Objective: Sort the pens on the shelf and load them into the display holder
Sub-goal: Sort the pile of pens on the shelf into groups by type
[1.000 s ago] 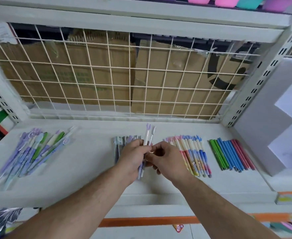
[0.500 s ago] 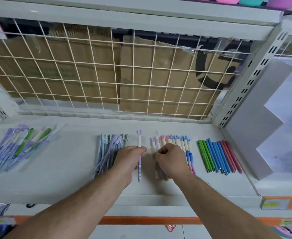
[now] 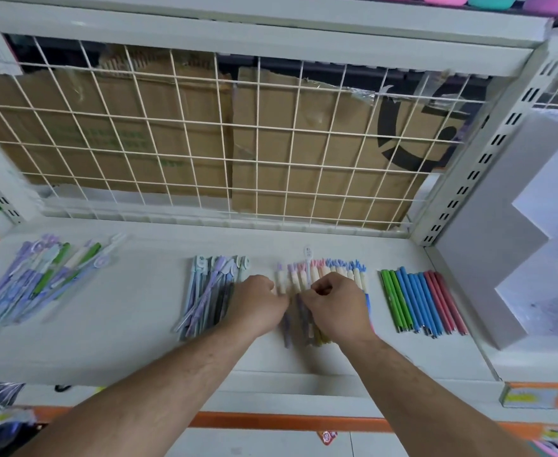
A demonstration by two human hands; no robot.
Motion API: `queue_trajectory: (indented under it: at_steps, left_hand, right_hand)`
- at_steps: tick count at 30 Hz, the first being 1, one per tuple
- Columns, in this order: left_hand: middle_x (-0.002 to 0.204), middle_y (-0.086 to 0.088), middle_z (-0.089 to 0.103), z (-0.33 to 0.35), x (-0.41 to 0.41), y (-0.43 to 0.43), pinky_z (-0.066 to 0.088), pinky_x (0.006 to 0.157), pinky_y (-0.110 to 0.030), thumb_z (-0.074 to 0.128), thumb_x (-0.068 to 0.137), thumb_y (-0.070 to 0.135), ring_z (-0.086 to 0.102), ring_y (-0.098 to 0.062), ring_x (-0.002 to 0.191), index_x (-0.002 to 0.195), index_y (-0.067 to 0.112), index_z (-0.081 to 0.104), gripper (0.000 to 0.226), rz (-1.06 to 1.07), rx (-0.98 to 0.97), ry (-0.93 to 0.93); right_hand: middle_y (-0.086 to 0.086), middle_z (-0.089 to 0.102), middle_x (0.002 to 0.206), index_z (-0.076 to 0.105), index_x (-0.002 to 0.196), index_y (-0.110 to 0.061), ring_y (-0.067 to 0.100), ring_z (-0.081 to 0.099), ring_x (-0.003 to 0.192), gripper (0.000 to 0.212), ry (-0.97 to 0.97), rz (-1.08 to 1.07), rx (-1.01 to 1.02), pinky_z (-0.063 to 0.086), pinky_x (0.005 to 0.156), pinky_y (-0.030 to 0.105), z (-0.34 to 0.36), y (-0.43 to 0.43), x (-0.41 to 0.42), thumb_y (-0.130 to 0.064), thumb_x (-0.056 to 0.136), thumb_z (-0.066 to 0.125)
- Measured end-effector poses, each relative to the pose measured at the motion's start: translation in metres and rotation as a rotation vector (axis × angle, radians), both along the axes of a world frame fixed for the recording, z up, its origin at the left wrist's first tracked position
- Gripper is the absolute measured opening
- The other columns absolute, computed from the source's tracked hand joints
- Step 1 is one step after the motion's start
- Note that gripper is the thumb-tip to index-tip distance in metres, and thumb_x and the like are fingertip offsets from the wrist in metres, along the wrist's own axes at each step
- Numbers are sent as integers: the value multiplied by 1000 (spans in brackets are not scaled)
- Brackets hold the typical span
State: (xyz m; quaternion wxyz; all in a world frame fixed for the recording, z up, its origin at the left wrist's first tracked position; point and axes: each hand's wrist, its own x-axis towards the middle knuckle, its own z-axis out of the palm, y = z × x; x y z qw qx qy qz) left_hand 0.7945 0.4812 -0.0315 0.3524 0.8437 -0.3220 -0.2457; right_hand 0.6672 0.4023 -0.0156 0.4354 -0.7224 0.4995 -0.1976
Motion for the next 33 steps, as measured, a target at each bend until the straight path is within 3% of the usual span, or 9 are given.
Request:
queue_trajectory:
  at_steps: [4, 7, 10, 13, 17, 22, 25, 29, 33]
  left_hand:
    - [50, 7, 47, -6, -8, -5, 26, 46, -21, 59, 82, 24, 45, -15, 51, 58, 20, 54, 25, -107, 40, 1]
    - [74, 16, 67, -4, -11, -6, 38, 51, -16, 59, 84, 32, 62, -7, 72, 86, 35, 73, 15, -164, 37, 32]
    - [108, 11, 70, -4, -6, -3, 46, 66, -17, 59, 88, 31, 64, -12, 94, 112, 30, 70, 26, -141, 31, -14]
    - [119, 5, 64, 1, 5, 11, 51, 78, -24, 58, 90, 33, 63, -14, 101, 123, 25, 64, 34, -134, 23, -167]
    - [111, 6, 61, 9, 31, 38, 48, 84, -27, 54, 90, 33, 62, -17, 101, 112, 26, 64, 25, -102, -10, -435]
    - [101, 0, 58, 11, 73, 74, 38, 68, -29, 58, 90, 38, 60, -23, 94, 102, 22, 59, 20, -25, 59, -664]
    - [89, 0, 61, 9, 88, 86, 35, 61, -30, 62, 87, 48, 61, -25, 82, 91, 23, 52, 27, -39, 157, -641]
    - [72, 4, 57, 5, 94, 86, 34, 57, -28, 58, 86, 38, 48, -20, 64, 78, 23, 52, 18, -75, 205, -610]
    - [62, 8, 45, 3, 100, 84, 31, 54, -27, 57, 87, 31, 48, -18, 60, 72, 23, 47, 19, -122, 198, -543]
  right_hand:
    - [-8, 67, 68, 65, 76, -22, 5, 60, 63, 5, 37, -23, -44, 43, 51, 16, -2, -4, -8, -20, 79, 69]
    - [-8, 67, 69, 65, 77, -24, 6, 61, 64, 5, 35, -29, -37, 45, 56, 19, -3, -3, -12, -22, 79, 69]
    - [-8, 67, 68, 64, 78, -23, 2, 59, 57, 6, 21, -19, -40, 42, 49, 12, -4, 0, -10, -19, 81, 68]
    - [-6, 68, 63, 64, 81, -22, 2, 61, 50, 6, 36, 21, -27, 45, 47, 16, -4, 7, -1, -18, 83, 67]
    - [0, 67, 51, 62, 86, -17, 10, 58, 37, 3, 40, 132, 67, 36, 35, 16, -4, 26, 25, -17, 87, 64]
    - [2, 70, 59, 67, 83, -15, 11, 61, 42, 2, 12, 150, 56, 43, 41, 20, -6, 46, 63, -16, 84, 68]
    - [2, 69, 59, 66, 80, -15, 12, 59, 41, 3, 6, 143, 46, 43, 42, 21, -7, 55, 79, -14, 83, 66]
    - [2, 69, 61, 66, 78, -18, 18, 63, 53, 6, 20, 119, 23, 51, 51, 28, -7, 63, 92, -14, 83, 66]
    - [3, 69, 61, 66, 79, -16, 16, 61, 48, 5, 12, 82, 37, 49, 47, 27, -5, 68, 98, -14, 84, 66]
